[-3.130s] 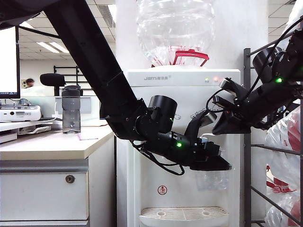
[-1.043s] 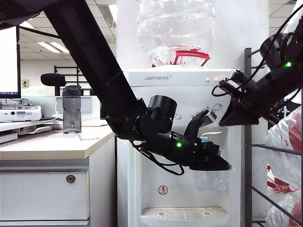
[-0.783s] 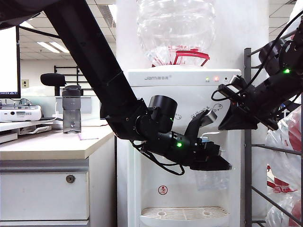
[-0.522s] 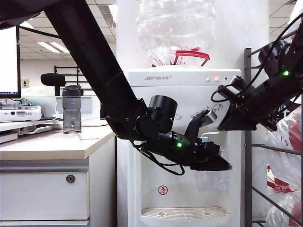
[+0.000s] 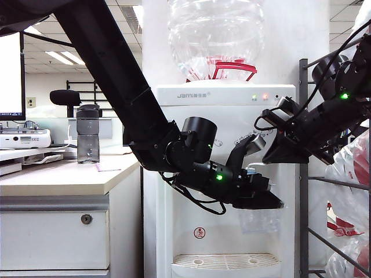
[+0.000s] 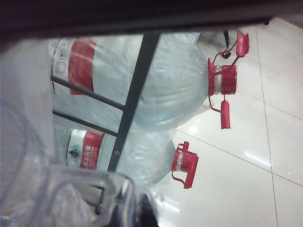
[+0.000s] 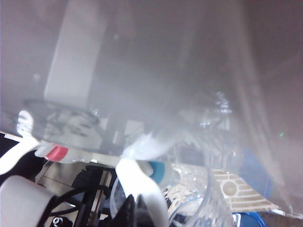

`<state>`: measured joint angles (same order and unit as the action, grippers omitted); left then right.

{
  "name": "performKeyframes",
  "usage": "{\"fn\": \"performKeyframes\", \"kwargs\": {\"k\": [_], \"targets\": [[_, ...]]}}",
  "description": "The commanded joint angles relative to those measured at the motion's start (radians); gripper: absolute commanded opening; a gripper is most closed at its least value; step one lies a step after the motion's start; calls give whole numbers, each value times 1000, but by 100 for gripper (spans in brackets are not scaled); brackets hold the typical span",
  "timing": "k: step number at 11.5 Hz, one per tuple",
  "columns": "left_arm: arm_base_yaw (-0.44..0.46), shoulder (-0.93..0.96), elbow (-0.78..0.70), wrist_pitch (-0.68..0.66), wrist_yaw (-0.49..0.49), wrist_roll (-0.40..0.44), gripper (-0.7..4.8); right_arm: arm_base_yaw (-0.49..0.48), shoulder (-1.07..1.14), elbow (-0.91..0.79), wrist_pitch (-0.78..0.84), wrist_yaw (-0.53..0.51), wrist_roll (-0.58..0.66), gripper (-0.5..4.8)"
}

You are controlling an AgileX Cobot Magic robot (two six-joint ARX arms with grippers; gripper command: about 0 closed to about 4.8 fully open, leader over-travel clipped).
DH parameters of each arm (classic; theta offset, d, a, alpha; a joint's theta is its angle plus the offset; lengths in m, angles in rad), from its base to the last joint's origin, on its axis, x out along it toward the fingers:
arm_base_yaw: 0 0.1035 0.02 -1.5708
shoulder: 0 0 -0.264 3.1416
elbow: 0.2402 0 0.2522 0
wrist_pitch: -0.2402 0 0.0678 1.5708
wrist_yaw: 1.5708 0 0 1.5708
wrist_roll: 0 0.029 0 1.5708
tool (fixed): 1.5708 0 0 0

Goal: Pick up the plastic mug from the left desk, go to the cold water outlet of the water dispenser, press the vertical switch to get some water, then put the mug back on the desk.

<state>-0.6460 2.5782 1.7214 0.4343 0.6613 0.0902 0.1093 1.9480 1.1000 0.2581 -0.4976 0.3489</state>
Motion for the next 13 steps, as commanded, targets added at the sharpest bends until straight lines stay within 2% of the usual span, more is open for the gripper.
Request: {"fn": "performKeyframes", "kwargs": {"k": [1, 13], "targets": [[-2, -11, 3, 26, 5, 7, -6, 0, 23, 3, -19, 10, 1, -5], [-1, -11, 3, 26, 5, 7, -6, -2, 24, 2, -54, 37, -1, -5]]}}
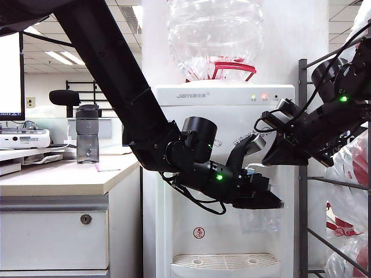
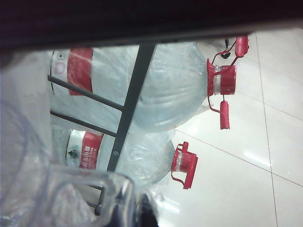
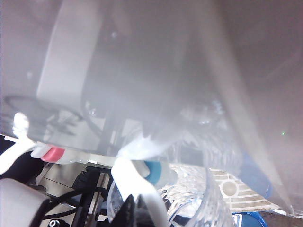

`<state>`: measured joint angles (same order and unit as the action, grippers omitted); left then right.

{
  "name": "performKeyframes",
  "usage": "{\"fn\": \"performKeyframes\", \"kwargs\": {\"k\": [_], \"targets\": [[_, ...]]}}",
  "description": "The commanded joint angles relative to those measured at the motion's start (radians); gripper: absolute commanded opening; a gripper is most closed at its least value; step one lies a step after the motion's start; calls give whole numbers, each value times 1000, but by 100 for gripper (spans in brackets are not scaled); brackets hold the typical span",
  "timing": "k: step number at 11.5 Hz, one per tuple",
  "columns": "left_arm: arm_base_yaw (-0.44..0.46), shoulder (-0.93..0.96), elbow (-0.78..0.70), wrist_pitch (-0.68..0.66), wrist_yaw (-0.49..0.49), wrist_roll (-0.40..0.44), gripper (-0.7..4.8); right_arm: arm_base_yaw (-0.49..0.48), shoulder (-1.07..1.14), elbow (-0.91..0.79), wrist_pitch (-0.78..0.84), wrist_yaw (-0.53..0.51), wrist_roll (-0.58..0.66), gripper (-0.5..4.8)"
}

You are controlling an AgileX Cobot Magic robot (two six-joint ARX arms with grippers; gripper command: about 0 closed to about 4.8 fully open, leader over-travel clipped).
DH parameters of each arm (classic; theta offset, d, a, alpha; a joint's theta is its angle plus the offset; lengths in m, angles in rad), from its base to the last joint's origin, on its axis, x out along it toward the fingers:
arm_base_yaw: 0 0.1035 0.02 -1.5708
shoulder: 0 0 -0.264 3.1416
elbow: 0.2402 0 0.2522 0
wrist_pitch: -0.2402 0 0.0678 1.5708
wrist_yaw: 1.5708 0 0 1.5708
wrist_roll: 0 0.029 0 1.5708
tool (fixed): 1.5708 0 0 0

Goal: Pick up the plastic mug from the left desk, go to the cold water outlet of the water dispenser, press the vertical switch to get some water, then put the mug back on the desk.

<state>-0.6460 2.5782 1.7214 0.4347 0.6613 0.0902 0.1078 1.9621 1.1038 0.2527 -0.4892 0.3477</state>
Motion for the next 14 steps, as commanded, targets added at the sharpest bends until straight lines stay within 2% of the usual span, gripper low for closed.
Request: {"fn": "performKeyframes", "kwargs": {"k": [1, 14], "targets": [[-1, -11, 3, 26, 5, 7, -6, 0, 10, -2, -53, 28, -1, -5], [-2, -11, 6, 26, 5, 7, -6, 2, 22, -2, -96, 43, -7, -5]]}}
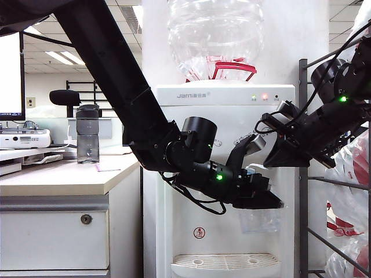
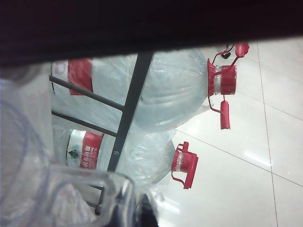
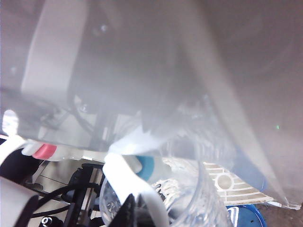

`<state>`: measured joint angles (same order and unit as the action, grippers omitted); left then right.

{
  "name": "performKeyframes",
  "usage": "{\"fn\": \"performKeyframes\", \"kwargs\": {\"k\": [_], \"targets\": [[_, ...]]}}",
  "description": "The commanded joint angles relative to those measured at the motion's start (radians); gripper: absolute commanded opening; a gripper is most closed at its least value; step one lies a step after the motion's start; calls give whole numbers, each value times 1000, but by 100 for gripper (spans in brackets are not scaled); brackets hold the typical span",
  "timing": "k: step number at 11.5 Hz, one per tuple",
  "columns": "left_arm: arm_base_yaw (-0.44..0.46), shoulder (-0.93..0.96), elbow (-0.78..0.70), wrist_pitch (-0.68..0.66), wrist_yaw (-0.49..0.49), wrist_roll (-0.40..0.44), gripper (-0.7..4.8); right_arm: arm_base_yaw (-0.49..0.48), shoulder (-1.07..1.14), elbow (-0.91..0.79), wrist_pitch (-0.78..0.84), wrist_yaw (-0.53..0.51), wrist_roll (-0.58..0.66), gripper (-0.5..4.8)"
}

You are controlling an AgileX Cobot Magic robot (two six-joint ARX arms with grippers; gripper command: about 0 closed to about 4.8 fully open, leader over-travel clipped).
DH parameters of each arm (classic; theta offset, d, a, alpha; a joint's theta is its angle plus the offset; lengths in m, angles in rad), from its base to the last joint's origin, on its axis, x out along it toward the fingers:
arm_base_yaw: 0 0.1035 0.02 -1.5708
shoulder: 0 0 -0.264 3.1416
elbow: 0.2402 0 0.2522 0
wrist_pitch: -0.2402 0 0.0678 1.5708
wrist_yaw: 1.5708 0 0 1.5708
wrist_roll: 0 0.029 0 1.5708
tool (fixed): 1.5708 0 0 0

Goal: Pick up the plastic mug from the left desk, go to the cold water outlet of the water dispenser, press the vertical switch to get some water, then put the mug back on the desk.

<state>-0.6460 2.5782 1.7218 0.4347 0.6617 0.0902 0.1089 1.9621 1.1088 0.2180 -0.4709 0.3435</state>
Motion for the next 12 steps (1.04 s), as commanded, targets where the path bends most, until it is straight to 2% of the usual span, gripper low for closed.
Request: {"fn": "performKeyframes", "kwargs": {"k": [1, 10, 12], "targets": [[-2, -11, 6, 26, 4, 7, -6, 2, 29, -6, -62, 24, -3, -5], [-2, -11, 6, 24, 5, 7, -6, 1, 31, -6, -52, 24, 1, -5], [-1, -11, 6, 24, 4, 7, -6, -6, 5, -6, -104, 26, -2, -5]]}}
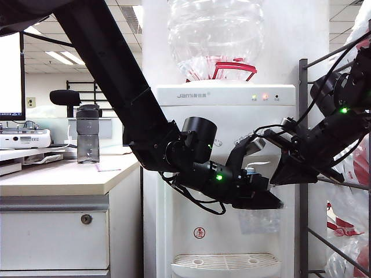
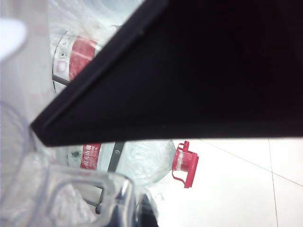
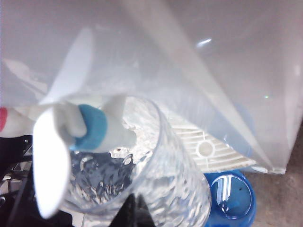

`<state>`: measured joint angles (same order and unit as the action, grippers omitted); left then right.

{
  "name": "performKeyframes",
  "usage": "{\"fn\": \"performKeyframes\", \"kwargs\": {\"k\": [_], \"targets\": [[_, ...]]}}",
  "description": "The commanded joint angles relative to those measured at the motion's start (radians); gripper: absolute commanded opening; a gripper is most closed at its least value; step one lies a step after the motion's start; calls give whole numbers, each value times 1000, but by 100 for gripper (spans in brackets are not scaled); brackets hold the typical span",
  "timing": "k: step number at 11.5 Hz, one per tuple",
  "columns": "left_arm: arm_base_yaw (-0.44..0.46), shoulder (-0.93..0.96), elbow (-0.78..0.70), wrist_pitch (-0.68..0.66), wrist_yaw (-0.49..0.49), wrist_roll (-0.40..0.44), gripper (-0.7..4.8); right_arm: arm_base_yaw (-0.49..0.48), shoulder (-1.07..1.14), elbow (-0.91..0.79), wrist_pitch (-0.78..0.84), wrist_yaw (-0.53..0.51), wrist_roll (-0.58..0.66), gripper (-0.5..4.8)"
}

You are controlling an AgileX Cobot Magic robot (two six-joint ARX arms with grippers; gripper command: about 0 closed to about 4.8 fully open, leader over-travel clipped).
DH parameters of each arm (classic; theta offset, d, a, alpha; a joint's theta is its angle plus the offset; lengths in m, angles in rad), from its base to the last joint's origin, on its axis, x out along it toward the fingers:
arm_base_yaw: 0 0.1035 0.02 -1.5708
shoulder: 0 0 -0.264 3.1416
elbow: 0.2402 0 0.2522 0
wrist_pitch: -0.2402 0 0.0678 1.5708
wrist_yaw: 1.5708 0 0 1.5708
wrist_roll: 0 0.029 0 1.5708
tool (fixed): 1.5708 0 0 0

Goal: Pick up the plastic mug from the left desk, go to the cold water outlet of the water dispenser, press the vertical switch to get some water, then put the mug back on the desk.

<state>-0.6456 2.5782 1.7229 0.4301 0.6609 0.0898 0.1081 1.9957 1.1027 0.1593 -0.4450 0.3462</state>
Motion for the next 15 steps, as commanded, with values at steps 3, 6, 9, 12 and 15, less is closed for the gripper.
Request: {"fn": "performKeyframes", "kwargs": {"k": [3, 6, 9, 12, 15], "targets": [[-2, -11, 5, 29, 5, 8, -6, -15, -109, 0, -95, -2, -6, -5], [-2, -11, 3, 30, 5, 7, -6, -14, -141, 0, -37, -27, 16, -5], [-2, -11, 1, 32, 5, 7, -6, -14, -124, 0, -20, -28, 25, -5], [-2, -11, 1, 32, 5, 6, -6, -13, -98, 0, 50, -50, 51, -5], [-2, -11, 1, 32, 5, 6, -6, -13, -91, 0, 74, -60, 53, -5]]}}
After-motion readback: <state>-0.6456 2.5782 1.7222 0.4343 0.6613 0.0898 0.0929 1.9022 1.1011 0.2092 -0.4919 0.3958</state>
